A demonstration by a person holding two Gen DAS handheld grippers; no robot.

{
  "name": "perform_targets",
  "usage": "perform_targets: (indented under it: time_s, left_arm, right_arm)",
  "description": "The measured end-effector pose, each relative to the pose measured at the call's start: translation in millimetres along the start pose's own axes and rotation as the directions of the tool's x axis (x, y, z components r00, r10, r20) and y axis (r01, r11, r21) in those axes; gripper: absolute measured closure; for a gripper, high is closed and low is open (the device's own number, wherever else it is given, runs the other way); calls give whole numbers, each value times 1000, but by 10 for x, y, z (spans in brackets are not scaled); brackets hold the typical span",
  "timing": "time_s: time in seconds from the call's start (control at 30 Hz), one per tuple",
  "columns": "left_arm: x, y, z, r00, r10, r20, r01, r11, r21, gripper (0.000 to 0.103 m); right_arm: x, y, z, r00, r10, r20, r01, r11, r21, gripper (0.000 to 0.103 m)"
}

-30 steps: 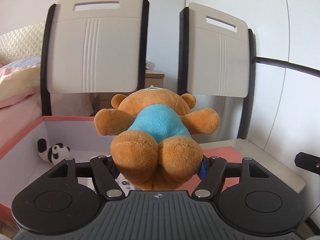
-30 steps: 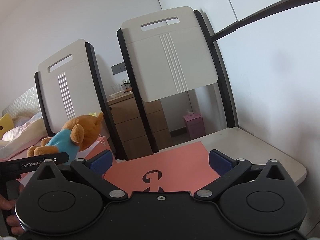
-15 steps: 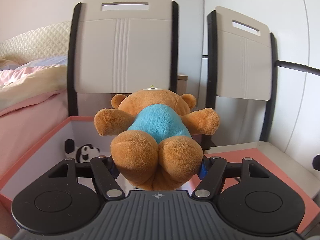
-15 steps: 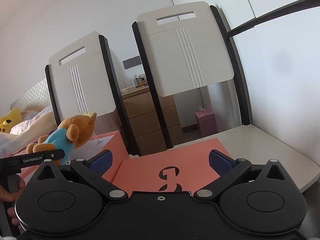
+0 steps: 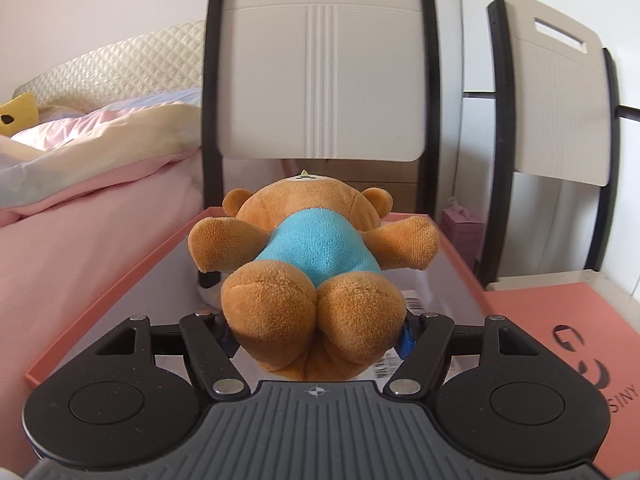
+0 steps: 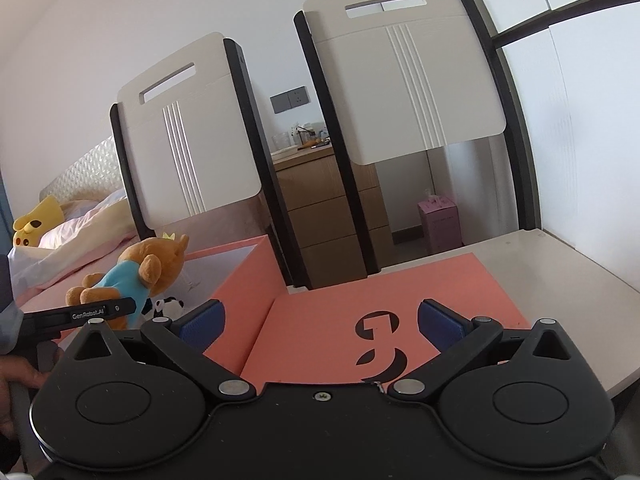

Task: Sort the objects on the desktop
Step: 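Lower the teddy bear into the box and open the left gripper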

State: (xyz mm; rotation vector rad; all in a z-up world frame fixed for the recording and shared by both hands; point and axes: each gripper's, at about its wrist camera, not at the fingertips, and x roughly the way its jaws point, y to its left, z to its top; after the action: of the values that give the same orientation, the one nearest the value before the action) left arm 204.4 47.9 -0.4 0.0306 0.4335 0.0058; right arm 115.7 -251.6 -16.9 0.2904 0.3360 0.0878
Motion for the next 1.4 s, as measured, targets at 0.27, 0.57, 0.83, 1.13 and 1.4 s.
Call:
perform_targets:
  time_s: [0.27, 0.57, 0.83, 1.13, 1.4]
  left_arm:
    - [140, 144, -16, 998, 35, -49, -36, 999, -26, 30]
    - [154, 133, -46, 998, 35, -60, -37, 999, -20, 30]
    - [238, 153, -84, 991, 68, -114, -72, 997, -29, 19]
    - [241, 116, -130, 989, 86, -118, -86, 996, 4, 16]
    - [176, 114, -116, 993, 70, -98, -71, 997, -13, 9]
  right_arm:
    - [-21, -21, -36, 1000, -14, -11, 14, 1000, -2, 1]
    - [-63, -100, -75, 999, -33, -26, 32, 999, -13, 1]
    - [-107, -164, -110, 998, -50, -39, 49, 999, -21, 1]
    - [-137, -139, -116, 998, -49, -34, 47, 997, -53, 1]
    - [-164, -166, -113, 999, -28, -39, 26, 999, -44, 1]
